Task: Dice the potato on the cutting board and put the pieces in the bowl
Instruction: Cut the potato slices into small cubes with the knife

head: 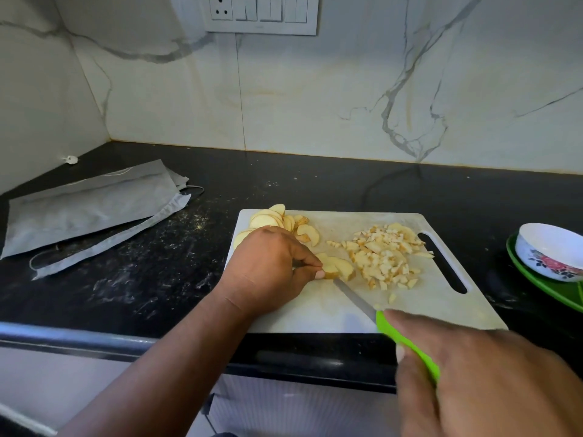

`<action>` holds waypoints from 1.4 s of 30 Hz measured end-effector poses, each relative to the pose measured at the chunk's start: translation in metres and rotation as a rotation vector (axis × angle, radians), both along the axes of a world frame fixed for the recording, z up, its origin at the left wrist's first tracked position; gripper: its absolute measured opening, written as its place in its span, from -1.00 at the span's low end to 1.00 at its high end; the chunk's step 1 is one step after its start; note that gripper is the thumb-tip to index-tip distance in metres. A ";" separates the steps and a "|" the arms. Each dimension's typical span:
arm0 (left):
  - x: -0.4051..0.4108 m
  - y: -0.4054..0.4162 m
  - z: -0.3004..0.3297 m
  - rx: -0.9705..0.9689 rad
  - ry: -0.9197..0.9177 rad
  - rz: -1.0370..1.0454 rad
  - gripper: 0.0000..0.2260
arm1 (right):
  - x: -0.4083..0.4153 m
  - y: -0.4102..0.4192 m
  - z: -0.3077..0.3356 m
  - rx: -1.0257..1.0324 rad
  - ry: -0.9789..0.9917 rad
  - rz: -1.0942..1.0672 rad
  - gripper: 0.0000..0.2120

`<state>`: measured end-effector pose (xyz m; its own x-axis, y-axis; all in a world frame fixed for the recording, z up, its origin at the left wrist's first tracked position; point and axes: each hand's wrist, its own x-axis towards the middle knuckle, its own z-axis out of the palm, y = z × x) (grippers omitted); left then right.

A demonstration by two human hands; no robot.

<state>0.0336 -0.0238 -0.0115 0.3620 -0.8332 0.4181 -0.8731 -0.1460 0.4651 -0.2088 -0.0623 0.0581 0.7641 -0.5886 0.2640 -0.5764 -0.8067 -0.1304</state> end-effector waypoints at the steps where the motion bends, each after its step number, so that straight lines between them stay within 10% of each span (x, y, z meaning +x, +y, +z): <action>1: -0.001 0.001 0.000 -0.010 0.010 0.020 -0.93 | 0.002 0.000 0.003 0.035 -0.036 -0.024 -0.53; 42: -0.006 0.006 0.009 0.107 0.076 0.080 -0.91 | 0.045 0.002 0.001 0.043 -0.039 -0.023 -0.54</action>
